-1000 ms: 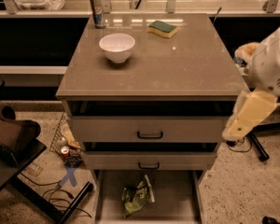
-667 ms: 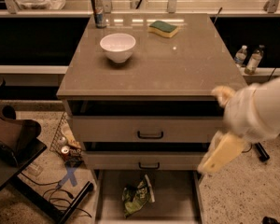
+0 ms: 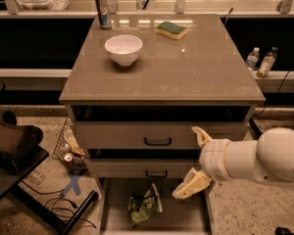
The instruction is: Pick green jalapeno chip bag from bottom drawer and place on counter
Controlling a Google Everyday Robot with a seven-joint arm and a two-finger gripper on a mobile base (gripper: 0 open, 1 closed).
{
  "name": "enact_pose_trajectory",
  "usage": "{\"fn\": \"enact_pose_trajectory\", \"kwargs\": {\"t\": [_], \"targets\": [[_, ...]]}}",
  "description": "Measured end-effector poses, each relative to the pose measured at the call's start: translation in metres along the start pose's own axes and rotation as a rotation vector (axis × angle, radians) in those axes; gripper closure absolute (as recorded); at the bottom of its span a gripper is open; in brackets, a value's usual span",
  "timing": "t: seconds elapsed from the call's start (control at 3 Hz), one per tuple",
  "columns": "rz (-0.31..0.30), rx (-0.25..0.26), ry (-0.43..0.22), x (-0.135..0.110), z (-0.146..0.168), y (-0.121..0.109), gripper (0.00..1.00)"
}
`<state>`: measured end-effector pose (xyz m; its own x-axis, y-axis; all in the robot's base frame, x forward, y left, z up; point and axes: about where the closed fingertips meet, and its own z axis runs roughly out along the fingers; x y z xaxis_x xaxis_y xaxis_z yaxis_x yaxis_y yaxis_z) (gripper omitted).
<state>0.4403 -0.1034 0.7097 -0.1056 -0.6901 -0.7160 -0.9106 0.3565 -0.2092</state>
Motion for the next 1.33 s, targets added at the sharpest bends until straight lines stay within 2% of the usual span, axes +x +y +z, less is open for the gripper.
{"fn": "enact_pose_trajectory", "kwargs": {"t": [0.33, 0.67, 1.0, 1.33], "targets": [[0.025, 0.108, -0.053, 0.011, 0.026, -0.024, 0.0], [0.03, 0.193, -0.048, 0.014, 0.025, -0.046, 0.0], [0.03, 0.193, -0.048, 0.014, 0.025, -0.046, 0.0], [0.046, 0.199, -0.078, 0.039, 0.047, -0.036, 0.0]]}}
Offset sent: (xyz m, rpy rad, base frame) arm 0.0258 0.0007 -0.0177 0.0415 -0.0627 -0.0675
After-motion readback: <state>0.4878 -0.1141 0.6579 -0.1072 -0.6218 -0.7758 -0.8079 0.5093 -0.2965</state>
